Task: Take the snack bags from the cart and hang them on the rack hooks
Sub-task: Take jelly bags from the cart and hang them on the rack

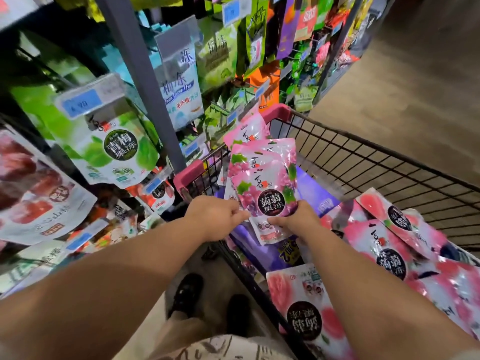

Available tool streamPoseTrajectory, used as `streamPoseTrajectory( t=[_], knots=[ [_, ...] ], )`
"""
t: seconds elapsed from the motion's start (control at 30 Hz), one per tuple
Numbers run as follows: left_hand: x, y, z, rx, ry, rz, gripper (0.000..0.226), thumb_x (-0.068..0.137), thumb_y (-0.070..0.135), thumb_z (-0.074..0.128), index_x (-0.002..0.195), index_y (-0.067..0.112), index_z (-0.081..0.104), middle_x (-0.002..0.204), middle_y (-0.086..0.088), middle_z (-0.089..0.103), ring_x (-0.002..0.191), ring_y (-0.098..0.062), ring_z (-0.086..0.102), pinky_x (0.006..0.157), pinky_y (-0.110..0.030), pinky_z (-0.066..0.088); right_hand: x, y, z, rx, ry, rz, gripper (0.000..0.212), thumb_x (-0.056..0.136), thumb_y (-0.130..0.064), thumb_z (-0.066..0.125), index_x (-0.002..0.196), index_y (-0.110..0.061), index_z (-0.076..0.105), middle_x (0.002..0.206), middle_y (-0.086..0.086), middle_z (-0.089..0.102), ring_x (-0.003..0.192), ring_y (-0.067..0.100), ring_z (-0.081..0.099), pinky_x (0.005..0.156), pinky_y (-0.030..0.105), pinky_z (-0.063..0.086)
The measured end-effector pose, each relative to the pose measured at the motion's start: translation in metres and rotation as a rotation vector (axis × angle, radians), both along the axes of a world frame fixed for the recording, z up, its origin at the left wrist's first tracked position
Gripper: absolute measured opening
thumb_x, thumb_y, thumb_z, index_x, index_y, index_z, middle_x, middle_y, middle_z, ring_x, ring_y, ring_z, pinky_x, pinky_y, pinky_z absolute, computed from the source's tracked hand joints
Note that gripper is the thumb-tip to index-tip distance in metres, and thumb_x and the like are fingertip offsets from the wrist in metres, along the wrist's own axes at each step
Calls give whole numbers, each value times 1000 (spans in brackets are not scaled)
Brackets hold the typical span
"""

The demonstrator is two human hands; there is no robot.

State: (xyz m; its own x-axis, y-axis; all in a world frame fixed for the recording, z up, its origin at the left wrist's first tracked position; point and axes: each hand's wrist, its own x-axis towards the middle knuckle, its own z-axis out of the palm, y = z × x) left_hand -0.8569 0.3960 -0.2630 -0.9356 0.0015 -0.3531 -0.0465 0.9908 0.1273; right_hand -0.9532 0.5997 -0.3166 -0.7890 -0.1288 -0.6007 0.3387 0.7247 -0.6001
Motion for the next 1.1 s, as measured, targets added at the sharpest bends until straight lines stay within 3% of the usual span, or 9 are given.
streamPoseTrajectory(
  t=[0.17, 0.33, 0.57, 0.7, 0.87, 0.9, 0.93, 1.0, 1.1],
  knots=[
    [-2, -1, 6, -8, -44, -9, 50, 91, 69, 27, 100, 27, 52, 69, 7, 50, 64, -15, 48, 51, -29, 27, 7, 8, 0, -268, -81, -124, 35, 68, -7, 86, 94, -10, 63, 78, 8, 72, 62, 15, 66, 54, 23, 48],
    [-2, -1, 11, 28, -108, 6, 48, 88, 73, 29, 93, 28, 45, 73, 8, 54, 60, -10, 46, 50, -28, 26, 13, 15, 6, -499, -97, -218, 17, 83, 1, 72, 91, -9, 61, 68, 9, 70, 56, 22, 61, 52, 28, 44],
    [-12, -4, 22, 274, -189, 264, 100, 60, 92, 39, 131, 23, 31, 107, 7, 64, 91, -16, 61, 77, -35, 50, 15, -5, 35, -760, -119, -302, 15, 90, -4, 63, 105, -3, 61, 71, 12, 67, 52, 14, 55, 49, 23, 38],
    [-15, -11, 31, 797, -167, 461, 56, 77, 55, 70, 125, 30, 54, 113, 9, 64, 108, -15, 60, 90, -25, 46, 13, -32, 45, -817, -110, -252, 5, 91, -9, 62, 96, -9, 60, 71, 11, 65, 53, 16, 48, 49, 26, 28],
    [-9, -22, 26, 1119, -7, 676, 41, 68, 30, 86, 106, 22, 71, 101, 8, 74, 98, -13, 69, 88, -30, 53, 10, -60, 47, -840, -149, -190, 52, 81, -48, 70, 103, -2, 62, 92, 29, 63, 72, 33, 53, 62, 37, 41],
    [-9, -24, 28, 1099, 44, 714, 38, 69, 30, 86, 104, 22, 71, 98, 8, 74, 96, -14, 69, 83, -27, 53, 8, -63, 46, -809, -155, -199, 58, 83, -55, 63, 107, -2, 64, 100, 30, 65, 87, 16, 43, 71, 43, 46],
    [-8, -26, 29, 1061, 94, 756, 35, 70, 30, 85, 102, 23, 71, 97, 10, 73, 94, -13, 68, 79, -23, 50, 4, -63, 41, -758, -141, -218, 54, 89, -56, 54, 106, -6, 66, 102, 25, 68, 108, 50, 54, 77, 44, 50],
    [-6, -28, 35, 975, 195, 818, 33, 73, 30, 82, 102, 25, 68, 97, 11, 69, 92, -12, 64, 78, -23, 43, -1, -57, 31, -599, -66, -245, 42, 96, -49, 48, 90, -12, 67, 80, 7, 65, 70, 21, 58, 67, 32, 47],
    [-1, -31, 42, 893, 313, 897, 31, 76, 29, 80, 103, 21, 66, 96, 6, 65, 90, -13, 58, 79, -22, 37, -5, -44, 11, -285, 76, -261, 30, 88, -44, 61, 77, -17, 54, 71, 0, 52, 71, 18, 48, 65, 29, 34]
  ],
)
